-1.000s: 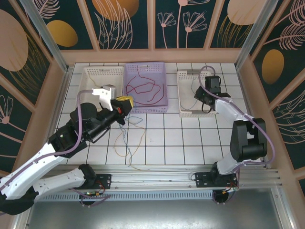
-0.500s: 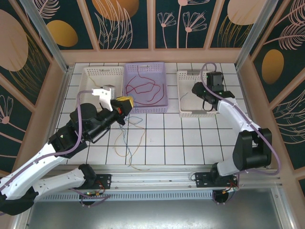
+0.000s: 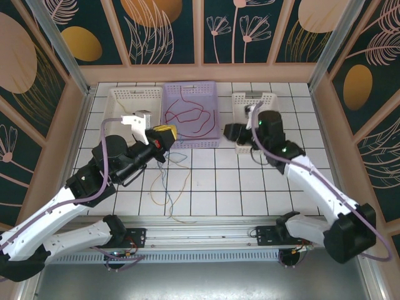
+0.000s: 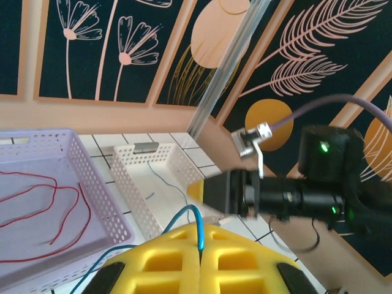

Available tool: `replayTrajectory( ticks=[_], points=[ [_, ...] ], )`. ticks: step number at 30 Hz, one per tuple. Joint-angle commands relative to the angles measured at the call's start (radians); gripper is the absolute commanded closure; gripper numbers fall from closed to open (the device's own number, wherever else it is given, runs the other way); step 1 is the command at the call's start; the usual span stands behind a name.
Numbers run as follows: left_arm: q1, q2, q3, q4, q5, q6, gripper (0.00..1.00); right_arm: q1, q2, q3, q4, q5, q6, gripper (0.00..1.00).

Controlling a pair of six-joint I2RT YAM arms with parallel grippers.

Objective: Untangle the cables

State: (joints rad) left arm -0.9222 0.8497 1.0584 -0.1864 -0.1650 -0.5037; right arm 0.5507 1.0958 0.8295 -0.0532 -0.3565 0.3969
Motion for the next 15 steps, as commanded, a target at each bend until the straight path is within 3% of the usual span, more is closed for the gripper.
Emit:
replayTrajectory(
  ticks=[1, 5, 9, 15],
  points=[
    [-0.004, -0.021, -0.021, 0.117, -0.010, -0.041, 1.00, 0.129, -0.030, -0.134, 0.242, -0.108, -0.027, 0.47],
    [-0.004, -0.020, -0.033, 0.199, -0.026, -0.079, 1.00, 0.302, 0.024, -0.262, 0.467, -0.047, -0.027, 0.45],
    [-0.004, -0.017, -0.044, 0.277, -0.025, -0.117, 1.00, 0.408, 0.156, -0.328, 0.708, -0.009, -0.007, 0.45],
    [-0.004, -0.026, -0.059, 0.331, -0.016, -0.163, 1.00, 0.458, 0.349, -0.319, 0.931, 0.059, -0.005, 0.46]
  ],
)
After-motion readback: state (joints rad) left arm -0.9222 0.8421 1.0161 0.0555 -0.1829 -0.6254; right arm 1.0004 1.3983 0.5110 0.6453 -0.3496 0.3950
